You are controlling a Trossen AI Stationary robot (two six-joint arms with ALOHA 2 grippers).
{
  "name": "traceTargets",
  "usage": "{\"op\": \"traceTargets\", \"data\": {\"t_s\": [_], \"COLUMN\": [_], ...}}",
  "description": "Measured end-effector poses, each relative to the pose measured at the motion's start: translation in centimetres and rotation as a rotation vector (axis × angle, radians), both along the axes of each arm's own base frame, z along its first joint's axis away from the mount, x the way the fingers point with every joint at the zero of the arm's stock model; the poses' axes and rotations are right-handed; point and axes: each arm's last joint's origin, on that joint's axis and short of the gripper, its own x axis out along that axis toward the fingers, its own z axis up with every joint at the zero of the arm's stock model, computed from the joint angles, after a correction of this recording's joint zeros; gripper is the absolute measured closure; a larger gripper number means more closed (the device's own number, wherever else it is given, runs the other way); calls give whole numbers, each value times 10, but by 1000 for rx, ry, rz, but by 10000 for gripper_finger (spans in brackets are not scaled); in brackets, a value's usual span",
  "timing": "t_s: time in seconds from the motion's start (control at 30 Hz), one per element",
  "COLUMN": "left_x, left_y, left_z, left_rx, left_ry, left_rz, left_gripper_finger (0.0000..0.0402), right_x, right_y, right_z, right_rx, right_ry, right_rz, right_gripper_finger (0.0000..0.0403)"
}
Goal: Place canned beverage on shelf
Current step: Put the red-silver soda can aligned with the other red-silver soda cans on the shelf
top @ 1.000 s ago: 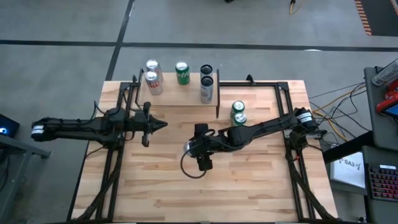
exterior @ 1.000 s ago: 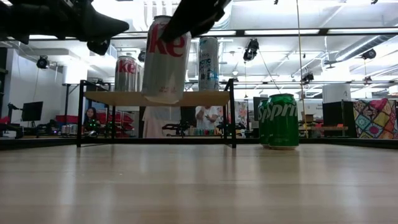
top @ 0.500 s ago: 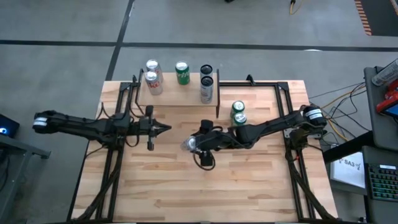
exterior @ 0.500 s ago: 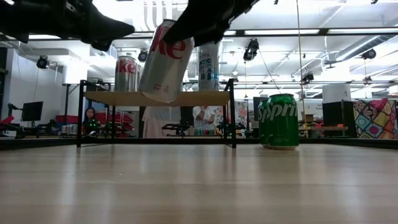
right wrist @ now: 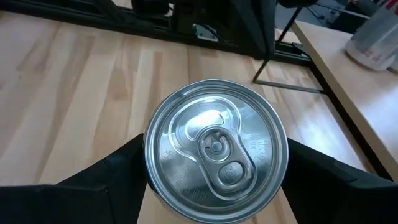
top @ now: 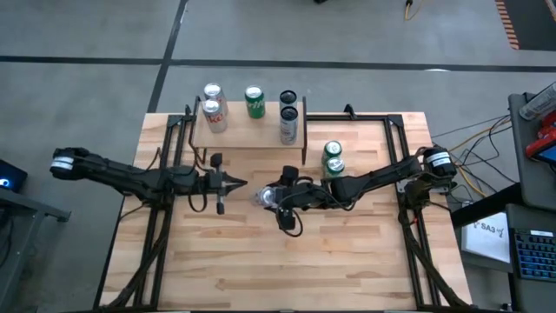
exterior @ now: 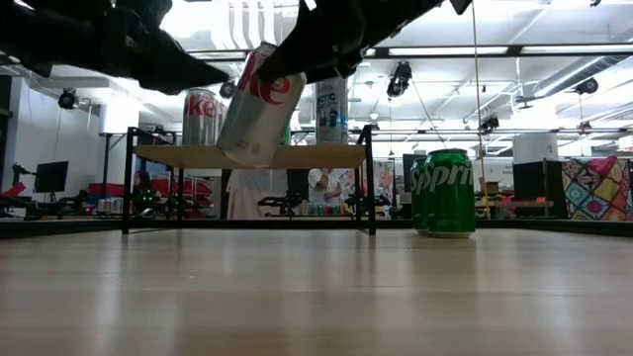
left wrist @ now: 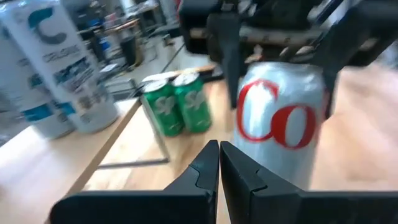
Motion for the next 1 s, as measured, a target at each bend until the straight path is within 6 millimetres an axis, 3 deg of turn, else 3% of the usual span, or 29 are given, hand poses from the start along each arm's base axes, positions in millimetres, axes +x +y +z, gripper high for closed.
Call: {"op": "traceTargets", "data": {"t_s": [0.3, 0.47, 0.7, 1.0], "left_x": [9, 16, 22, 29], "left_y": [-10, -12, -14, -15], "left_z": [-13, -16, -13, -26], "left_rx": [59, 61, 18, -16], "left_ry": [90, 120, 131, 184], "left_rz": [7, 4, -21, -27], "left_gripper_finger": [398, 364, 256, 91], "right_x": [-3, -3, -4, -4], "right_y": [-2, -3, -3, -6], "right_z": [-8, -8, -9, -9], "right_rx": [-34, -45, -66, -95], "right_ry": [17, 22, 37, 42], "right_rz": [-62, -66, -71, -104], "right_gripper_finger": [113, 113, 113, 113]}}
